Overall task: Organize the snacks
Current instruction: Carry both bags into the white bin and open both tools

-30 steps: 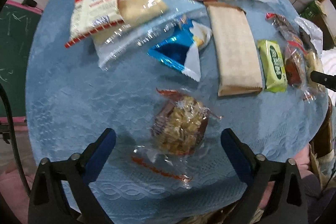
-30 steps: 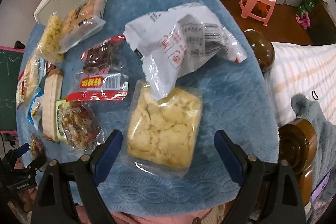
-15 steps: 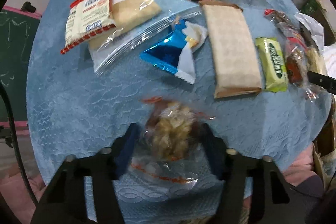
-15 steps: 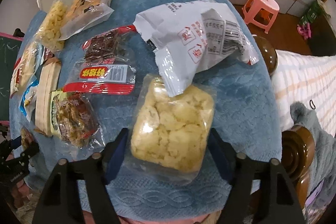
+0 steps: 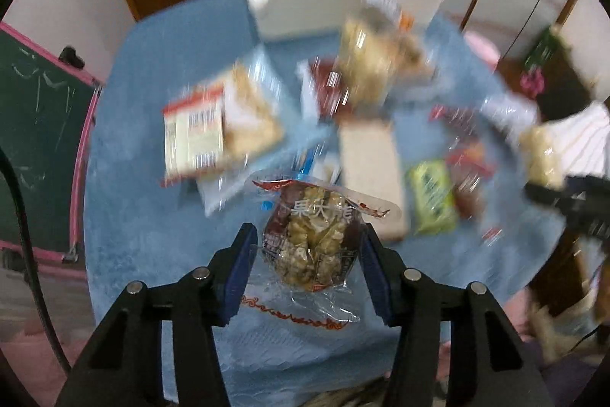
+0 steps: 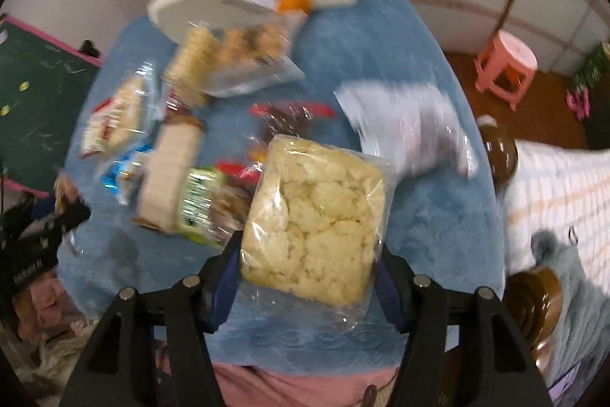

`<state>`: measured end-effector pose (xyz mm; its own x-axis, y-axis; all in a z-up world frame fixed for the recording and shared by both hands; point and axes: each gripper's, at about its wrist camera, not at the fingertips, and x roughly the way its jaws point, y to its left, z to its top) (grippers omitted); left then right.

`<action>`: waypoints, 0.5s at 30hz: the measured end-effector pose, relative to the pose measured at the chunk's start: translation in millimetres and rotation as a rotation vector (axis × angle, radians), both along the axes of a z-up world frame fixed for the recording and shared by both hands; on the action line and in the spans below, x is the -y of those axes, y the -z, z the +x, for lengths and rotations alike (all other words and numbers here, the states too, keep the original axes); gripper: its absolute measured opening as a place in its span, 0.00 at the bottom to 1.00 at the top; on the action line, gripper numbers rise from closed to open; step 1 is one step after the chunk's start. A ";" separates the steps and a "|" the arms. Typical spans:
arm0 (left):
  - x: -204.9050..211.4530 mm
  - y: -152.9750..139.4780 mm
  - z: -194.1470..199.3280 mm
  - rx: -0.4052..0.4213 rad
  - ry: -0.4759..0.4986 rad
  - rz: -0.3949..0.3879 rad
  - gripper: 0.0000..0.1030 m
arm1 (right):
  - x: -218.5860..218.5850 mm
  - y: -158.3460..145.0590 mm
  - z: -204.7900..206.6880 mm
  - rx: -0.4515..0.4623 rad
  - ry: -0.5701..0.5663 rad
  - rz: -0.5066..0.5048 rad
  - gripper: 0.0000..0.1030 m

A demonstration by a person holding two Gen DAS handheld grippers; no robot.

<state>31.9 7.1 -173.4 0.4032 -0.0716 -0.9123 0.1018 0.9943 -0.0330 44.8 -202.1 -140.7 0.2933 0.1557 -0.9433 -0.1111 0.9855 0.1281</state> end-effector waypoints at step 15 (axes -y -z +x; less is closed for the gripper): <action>11.8 -190.4 125.2 0.360 0.022 0.025 0.51 | -31.6 -199.0 97.4 0.433 -0.157 -0.053 0.60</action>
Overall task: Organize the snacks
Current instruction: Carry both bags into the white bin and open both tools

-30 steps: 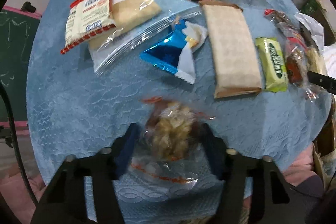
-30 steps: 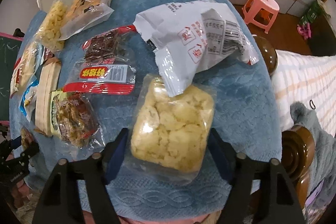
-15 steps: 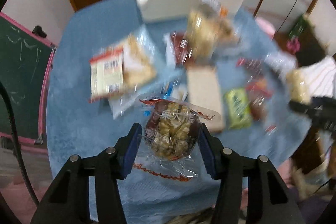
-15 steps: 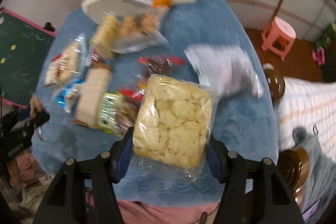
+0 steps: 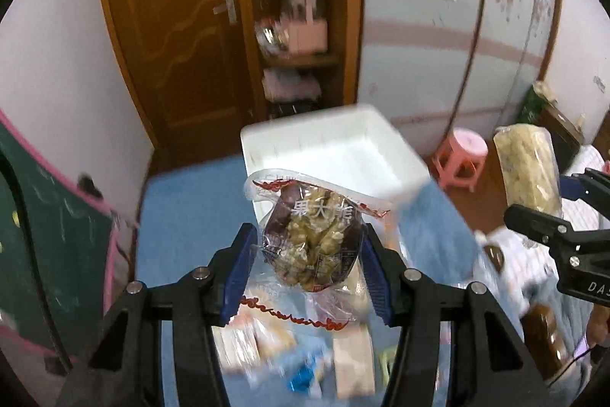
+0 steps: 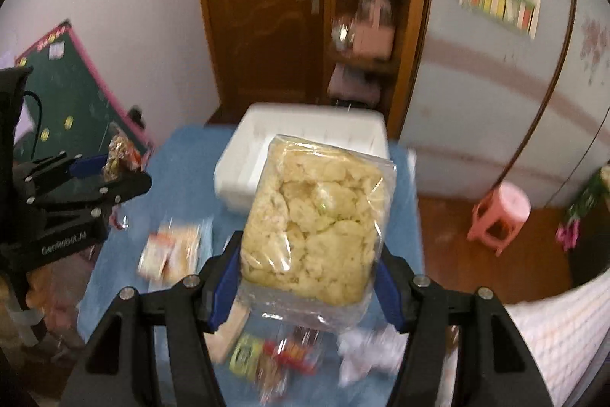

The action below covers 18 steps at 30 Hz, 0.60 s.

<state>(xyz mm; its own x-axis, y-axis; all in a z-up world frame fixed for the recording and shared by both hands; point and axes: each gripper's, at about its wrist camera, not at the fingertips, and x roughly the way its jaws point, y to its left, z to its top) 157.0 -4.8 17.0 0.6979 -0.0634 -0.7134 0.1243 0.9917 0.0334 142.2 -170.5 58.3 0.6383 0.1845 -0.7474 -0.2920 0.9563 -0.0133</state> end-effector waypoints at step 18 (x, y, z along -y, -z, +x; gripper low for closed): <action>-19.1 21.2 220.1 -0.108 -0.224 0.043 0.51 | -6.5 21.4 229.8 -0.072 0.150 0.074 0.61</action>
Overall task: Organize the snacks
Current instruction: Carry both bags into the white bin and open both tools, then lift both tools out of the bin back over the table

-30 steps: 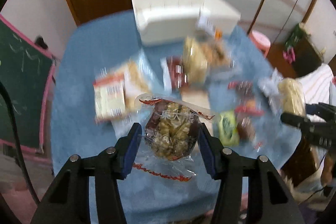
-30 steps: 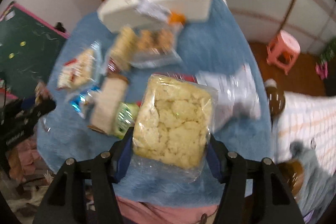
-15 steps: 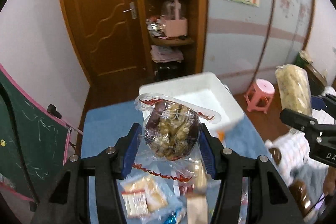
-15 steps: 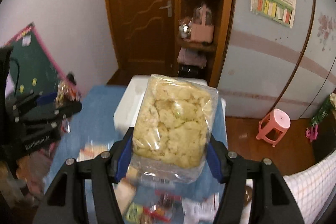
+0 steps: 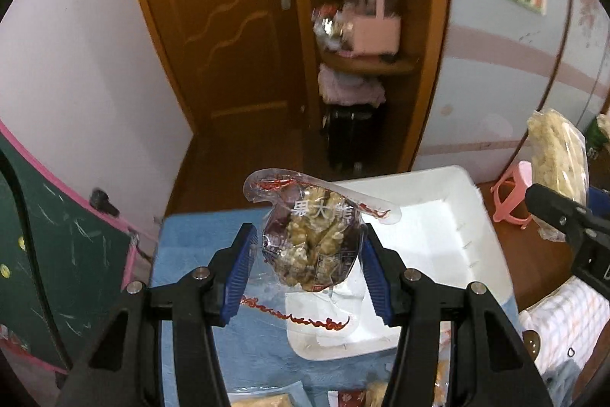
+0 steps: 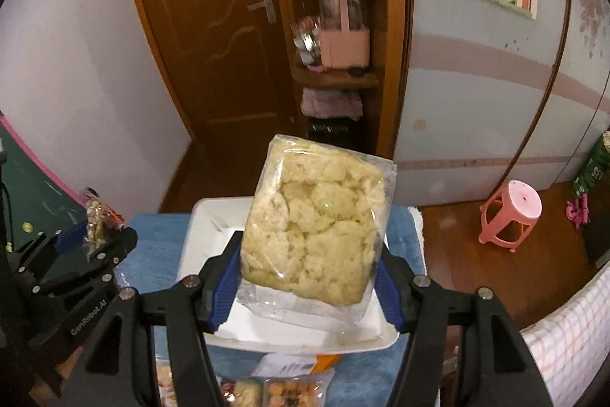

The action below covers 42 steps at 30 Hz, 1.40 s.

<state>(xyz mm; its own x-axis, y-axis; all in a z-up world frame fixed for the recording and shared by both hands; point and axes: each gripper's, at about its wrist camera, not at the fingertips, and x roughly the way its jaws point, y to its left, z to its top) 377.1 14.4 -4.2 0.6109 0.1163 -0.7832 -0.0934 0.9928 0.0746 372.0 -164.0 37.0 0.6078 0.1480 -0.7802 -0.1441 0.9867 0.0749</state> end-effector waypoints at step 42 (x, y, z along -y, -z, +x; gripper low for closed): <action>12.7 3.5 -28.5 -0.099 0.097 -0.159 0.92 | 19.8 25.8 0.6 -0.181 0.026 0.104 0.84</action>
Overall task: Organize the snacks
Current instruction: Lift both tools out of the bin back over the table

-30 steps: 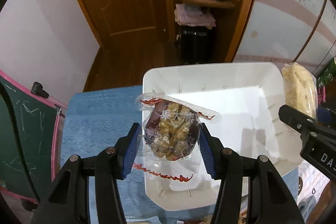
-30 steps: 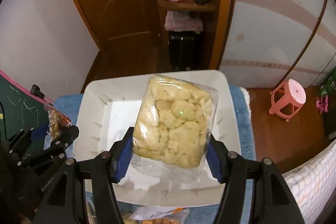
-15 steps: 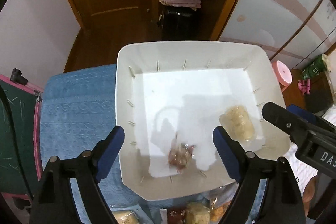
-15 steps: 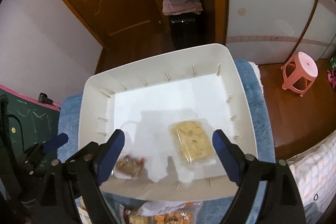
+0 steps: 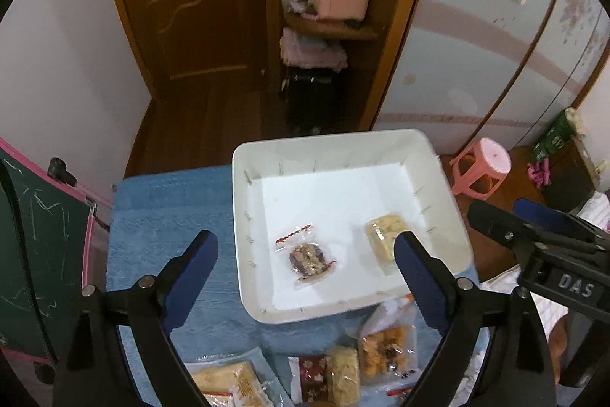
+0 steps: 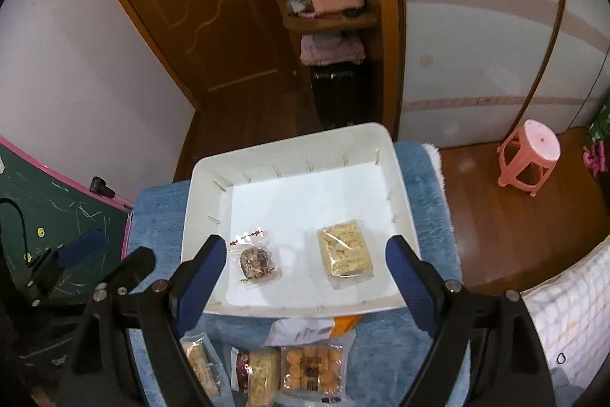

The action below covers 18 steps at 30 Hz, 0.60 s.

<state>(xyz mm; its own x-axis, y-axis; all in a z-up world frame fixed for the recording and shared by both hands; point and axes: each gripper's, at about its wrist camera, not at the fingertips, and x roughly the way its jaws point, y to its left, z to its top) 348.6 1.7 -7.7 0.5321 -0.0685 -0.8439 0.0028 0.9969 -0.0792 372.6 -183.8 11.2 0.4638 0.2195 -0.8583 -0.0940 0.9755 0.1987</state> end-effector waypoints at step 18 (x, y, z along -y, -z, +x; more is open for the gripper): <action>11.7 -72.5 -154.2 0.181 0.102 0.071 0.93 | -7.2 -65.9 -147.7 0.228 -0.096 -0.117 0.84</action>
